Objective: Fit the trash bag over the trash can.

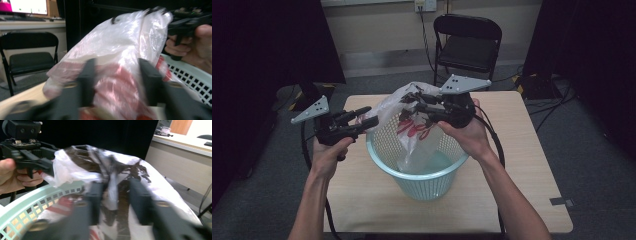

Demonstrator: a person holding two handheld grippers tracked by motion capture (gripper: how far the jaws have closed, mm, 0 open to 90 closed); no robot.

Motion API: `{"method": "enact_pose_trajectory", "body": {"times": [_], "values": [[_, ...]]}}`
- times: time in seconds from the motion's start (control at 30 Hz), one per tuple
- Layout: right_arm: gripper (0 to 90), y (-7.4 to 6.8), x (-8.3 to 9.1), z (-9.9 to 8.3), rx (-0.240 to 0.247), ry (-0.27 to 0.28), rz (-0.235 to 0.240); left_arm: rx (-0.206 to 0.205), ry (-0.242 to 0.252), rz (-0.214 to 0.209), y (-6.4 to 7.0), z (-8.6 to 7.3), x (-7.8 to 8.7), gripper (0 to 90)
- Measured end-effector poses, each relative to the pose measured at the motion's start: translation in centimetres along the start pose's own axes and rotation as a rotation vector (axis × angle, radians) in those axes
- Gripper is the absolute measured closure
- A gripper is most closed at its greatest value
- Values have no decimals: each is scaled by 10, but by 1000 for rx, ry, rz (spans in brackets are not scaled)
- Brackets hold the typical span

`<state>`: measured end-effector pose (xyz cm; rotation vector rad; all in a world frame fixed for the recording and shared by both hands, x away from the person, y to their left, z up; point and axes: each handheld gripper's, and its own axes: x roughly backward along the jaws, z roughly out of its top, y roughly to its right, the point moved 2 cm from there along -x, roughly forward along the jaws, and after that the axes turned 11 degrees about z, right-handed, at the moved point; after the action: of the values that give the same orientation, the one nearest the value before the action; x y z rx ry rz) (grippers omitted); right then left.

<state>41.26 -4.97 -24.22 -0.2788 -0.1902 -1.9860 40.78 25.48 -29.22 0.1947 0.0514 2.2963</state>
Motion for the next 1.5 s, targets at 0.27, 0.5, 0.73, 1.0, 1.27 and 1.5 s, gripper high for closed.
{"method": "enact_pose_trajectory", "body": {"times": [0.27,0.5,0.73,1.0,1.27,1.5], "values": [[322,-7,20,-3,15,40,-41,-71,8,-2,6,9,-1,861],[371,-14,36,13,39,102,-36,-74,28,-5,6,18,4,865],[574,-20,12,29,40,118,61,-136,49,-39,30,40,-2,863],[589,-19,-22,5,8,-109,103,-98,114,-45,26,58,3,836],[347,-18,0,16,11,28,55,-88,49,-42,22,43,-16,870],[599,-19,-20,17,36,-29,43,-92,59,-95,35,50,-25,871]]}}
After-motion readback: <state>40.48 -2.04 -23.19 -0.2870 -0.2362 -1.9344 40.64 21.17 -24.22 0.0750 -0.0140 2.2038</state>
